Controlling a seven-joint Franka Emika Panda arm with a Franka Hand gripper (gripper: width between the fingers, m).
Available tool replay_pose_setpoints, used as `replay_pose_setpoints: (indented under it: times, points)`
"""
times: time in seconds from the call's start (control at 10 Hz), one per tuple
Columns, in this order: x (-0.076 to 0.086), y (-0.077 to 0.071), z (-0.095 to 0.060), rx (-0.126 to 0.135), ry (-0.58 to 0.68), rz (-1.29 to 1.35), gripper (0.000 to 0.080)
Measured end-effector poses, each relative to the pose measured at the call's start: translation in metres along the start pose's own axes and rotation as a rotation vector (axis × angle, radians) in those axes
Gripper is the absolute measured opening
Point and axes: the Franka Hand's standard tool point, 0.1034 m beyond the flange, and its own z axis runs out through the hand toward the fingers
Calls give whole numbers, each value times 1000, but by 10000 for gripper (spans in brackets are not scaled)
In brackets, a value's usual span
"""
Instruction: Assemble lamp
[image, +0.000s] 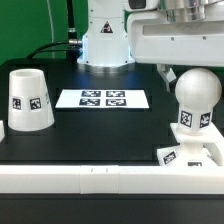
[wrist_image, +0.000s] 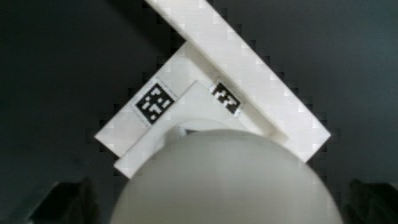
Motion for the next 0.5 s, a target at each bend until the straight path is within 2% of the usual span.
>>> replay_pose_setpoints:
  times: [0.2, 0.5]
  points:
    - [0, 0, 0, 0, 0, -161, 698]
    - [1, 2, 0, -34, 17, -444, 698]
